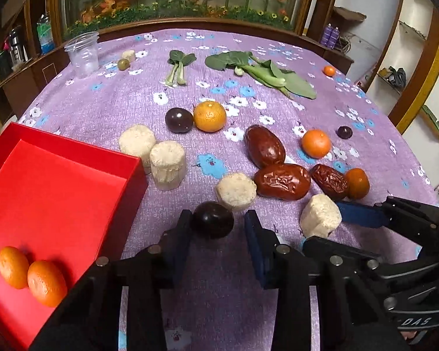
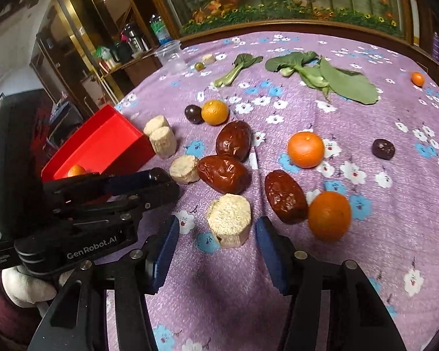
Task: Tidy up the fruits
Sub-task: 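Grasp a dark plum with the left tool while the right tool grasps a white yam piece, then move the plum and yam piece into the red tray and open both tools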
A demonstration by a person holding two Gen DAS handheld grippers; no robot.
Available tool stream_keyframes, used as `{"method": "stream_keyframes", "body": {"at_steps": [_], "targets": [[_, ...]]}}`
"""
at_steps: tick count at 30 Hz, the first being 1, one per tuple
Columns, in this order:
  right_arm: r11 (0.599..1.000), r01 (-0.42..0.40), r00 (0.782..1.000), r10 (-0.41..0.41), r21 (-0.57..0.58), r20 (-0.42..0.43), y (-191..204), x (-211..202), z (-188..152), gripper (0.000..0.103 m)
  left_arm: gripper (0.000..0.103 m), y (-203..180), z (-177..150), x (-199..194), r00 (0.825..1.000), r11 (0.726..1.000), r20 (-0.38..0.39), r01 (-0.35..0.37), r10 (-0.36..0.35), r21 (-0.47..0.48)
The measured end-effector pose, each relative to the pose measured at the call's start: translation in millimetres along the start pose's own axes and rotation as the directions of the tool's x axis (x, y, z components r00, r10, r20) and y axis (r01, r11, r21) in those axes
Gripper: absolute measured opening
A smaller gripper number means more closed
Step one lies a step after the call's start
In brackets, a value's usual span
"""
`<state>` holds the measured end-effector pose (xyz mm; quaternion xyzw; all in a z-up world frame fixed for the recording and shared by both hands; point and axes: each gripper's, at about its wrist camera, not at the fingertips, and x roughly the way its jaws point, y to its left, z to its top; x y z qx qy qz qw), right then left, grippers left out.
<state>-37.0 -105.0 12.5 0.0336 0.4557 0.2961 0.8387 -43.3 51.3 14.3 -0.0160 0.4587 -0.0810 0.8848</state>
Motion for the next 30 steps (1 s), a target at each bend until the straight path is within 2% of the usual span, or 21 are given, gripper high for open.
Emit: {"method": "stream_keyframes", "body": {"at_steps": [5,6,9,20,30], "targets": [[0.998,0.055,0.998,-0.056,-0.031,-0.004,6.6,5.6,3.5,0.052,0.035,-1.3,0.4,0.9,1.0,1.0,0.014,-0.002,0.002,0.011],[0.997,0.067,0.998,-0.068,-0.035,-0.004,7.3,6.0,4.1,0.047,0.026,-1.6,-0.1,0.2,1.0,1.0,0.018,-0.006,0.006,0.012],[0.992,0.114,0.993,-0.114,-0.046,-0.004,8.6,7.0,5.3,0.034,0.023,1.1,-0.6,-1.4,1.0,1.0,0.019,0.011,-0.011,-0.006],[0.992,0.122,0.992,-0.121,-0.015,0.034,17.4,-18.8,1.3,0.034,0.023,20.1,-11.7,-44.7,0.995,0.994,0.087,0.049,-0.041,-0.099],[0.99,0.141,0.99,-0.142,0.026,0.026,26.4,-29.4,-18.2,0.034,0.024,53.9,-27.4,-91.0,0.986,0.981,0.164,0.039,-0.008,-0.188]]}}
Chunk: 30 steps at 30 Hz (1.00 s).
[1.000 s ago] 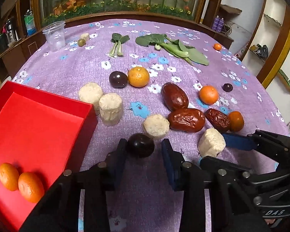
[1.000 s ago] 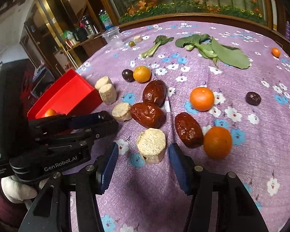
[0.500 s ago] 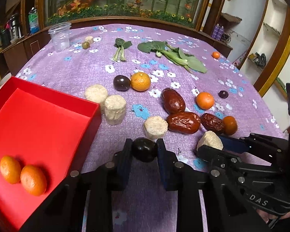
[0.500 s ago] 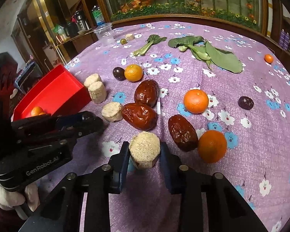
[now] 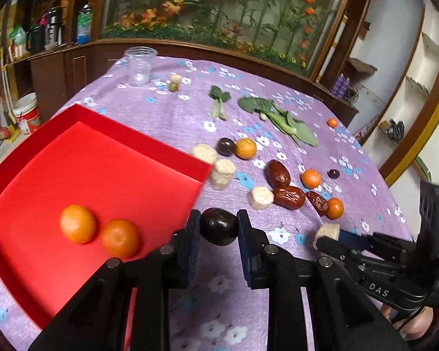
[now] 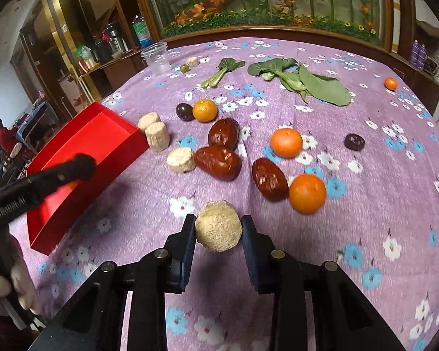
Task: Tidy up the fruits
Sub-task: 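Move the plum and yam piece into the red tray and open both tools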
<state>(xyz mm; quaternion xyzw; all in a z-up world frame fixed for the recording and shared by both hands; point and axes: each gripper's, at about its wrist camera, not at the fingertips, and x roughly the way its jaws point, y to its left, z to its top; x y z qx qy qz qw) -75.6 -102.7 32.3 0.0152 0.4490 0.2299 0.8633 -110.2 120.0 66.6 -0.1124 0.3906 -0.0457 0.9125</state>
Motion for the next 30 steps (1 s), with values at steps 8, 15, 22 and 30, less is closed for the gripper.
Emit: {"method": "stream_keyframes", "body": {"at_steps": [8,15,22,30], "targets": [[0.997,-0.038,0.998,0.041,-0.063,0.05,32.1,-28.4,1.2,0.034,0.024,46.3,-0.6,-29.2,0.997,0.993,0.054,-0.04,0.046,-0.11],[0.981,-0.133,0.99,0.139,-0.143,0.028,80.4,-21.0,18.4,0.034,0.024,87.1,-2.7,-48.5,0.991,0.977,0.088,-0.08,0.099,-0.198],[0.961,-0.19,0.981,0.191,-0.2,-0.015,122.9,2.0,32.9,0.034,0.024,103.9,-7.3,-47.6,0.988,0.97,0.079,-0.117,0.136,-0.215],[0.945,-0.23,0.973,0.229,-0.234,-0.031,154.4,23.6,54.7,0.034,0.024,112.7,-10.7,-45.4,0.972,0.957,0.069,-0.207,0.225,-0.203]]}}
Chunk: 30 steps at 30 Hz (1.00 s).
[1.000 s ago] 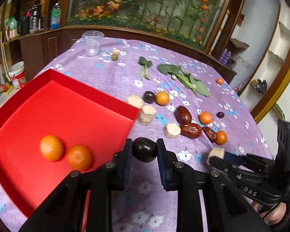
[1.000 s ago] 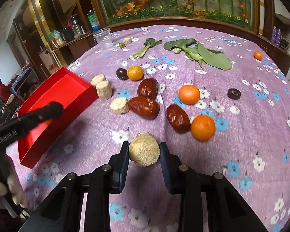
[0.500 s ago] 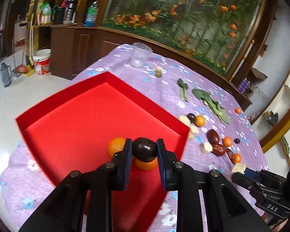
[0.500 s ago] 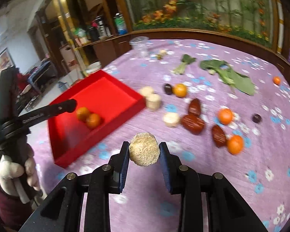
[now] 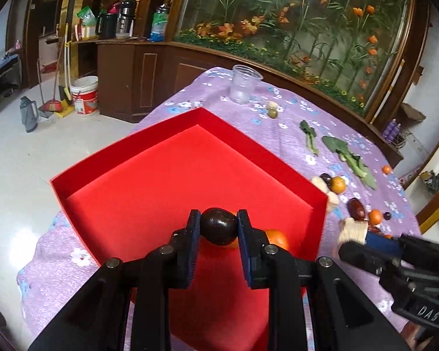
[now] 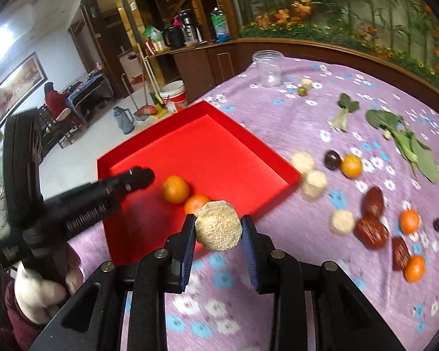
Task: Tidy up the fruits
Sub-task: 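Move the plum and yam piece into the red tray and open both tools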
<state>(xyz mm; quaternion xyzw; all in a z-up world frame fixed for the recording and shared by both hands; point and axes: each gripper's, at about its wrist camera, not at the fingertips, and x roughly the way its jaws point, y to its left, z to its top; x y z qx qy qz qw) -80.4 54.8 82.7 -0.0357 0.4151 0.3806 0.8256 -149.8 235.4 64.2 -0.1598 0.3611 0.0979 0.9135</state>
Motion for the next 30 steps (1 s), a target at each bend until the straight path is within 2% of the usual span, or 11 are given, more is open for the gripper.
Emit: {"method": "stream_keyframes", "body": {"at_steps": [9,25,28,30], "targets": [[1.0,0.005,0.998,-0.006,-0.009,-0.055,8.4,49.5,20.7,0.034,0.024,7.4,1.0,1.1,0.999,0.999,0.006,-0.052,0.052,0.011],[0.999,0.006,0.995,-0.003,0.031,-0.096,4.1,84.6,35.3,0.034,0.025,26.3,3.2,10.4,0.996,0.996,-0.026,-0.082,0.081,-0.037],[0.999,0.002,0.996,0.001,0.034,-0.091,4.2,86.6,37.8,0.034,0.03,28.1,4.2,11.0,0.996,0.996,-0.029,-0.08,0.079,-0.048],[0.999,-0.007,0.996,0.011,0.043,-0.084,3.1,86.5,39.7,0.034,0.05,30.6,5.1,9.5,0.996,0.995,-0.027,-0.081,0.079,-0.065]]}}
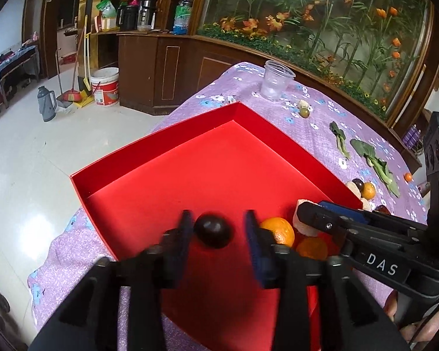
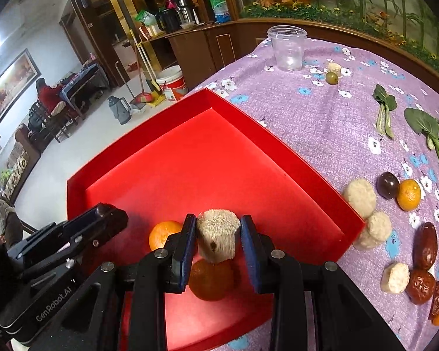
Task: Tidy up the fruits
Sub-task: 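Move the plum and yam piece into the red tray and open both tools, then bring both open tools back over the remaining fruit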
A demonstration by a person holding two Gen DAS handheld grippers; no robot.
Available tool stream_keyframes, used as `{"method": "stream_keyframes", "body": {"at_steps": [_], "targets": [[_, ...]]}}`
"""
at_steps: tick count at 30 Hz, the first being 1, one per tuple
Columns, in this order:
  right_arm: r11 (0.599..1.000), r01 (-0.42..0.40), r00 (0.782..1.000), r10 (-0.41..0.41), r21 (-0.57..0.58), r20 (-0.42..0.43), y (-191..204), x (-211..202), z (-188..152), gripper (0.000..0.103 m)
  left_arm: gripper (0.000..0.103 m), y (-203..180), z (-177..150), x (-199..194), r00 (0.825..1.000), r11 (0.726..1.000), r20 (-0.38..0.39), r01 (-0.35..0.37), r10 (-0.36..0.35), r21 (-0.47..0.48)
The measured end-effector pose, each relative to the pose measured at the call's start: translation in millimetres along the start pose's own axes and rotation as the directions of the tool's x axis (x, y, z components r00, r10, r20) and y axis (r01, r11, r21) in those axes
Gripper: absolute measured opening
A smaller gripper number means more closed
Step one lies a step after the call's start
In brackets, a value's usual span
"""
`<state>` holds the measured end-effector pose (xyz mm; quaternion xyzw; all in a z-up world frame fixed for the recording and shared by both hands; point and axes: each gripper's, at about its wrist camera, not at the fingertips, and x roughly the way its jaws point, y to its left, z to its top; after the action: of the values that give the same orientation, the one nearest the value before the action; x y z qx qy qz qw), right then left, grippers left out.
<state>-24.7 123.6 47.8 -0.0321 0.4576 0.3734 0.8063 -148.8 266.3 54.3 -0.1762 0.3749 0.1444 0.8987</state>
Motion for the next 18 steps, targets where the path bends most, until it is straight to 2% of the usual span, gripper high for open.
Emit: {"method": "stream_keyframes", "body": {"at_steps": [2,4,5,11,14,18], "targets": [[1.0,-0.009,1.0,0.009,0.007,0.01,-1.1,-2.6,1.5,0.039,0.055,2.7,1.4,-2.5,1.0,1.0,0.006,0.005,-0.005,-0.017],[1.0,-0.015,0.999,0.014,0.012,0.031,-2.2,-9.4,2.6,0.054,0.057,5.9,3.5,-6.3,1.0,0.999,0.012,0.006,-0.005,-0.033],[1.0,-0.016,0.999,0.015,0.018,0.048,-3.3,-14.8,3.4,0.057,0.06,8.0,4.3,-9.0,1.0,0.999,0.018,0.004,-0.004,-0.045],[0.997,-0.024,0.989,0.013,0.075,0.146,-31.4,-69.4,-1.7,0.057,0.063,10.4,6.5,-22.7,0.999,0.998,0.037,0.006,-0.004,-0.056],[0.992,0.022,0.981,-0.045,0.124,0.188,-63.7,-103.5,-16.4,0.06,0.064,7.8,4.2,-31.2,0.999,0.999,0.047,0.013,-0.011,-0.049],[0.96,0.14,0.961,-0.19,0.243,0.2,-128.7,-149.6,-45.5,0.064,0.064,0.7,2.4,-37.4,0.998,0.998,0.056,0.038,-0.035,-0.054]]}}
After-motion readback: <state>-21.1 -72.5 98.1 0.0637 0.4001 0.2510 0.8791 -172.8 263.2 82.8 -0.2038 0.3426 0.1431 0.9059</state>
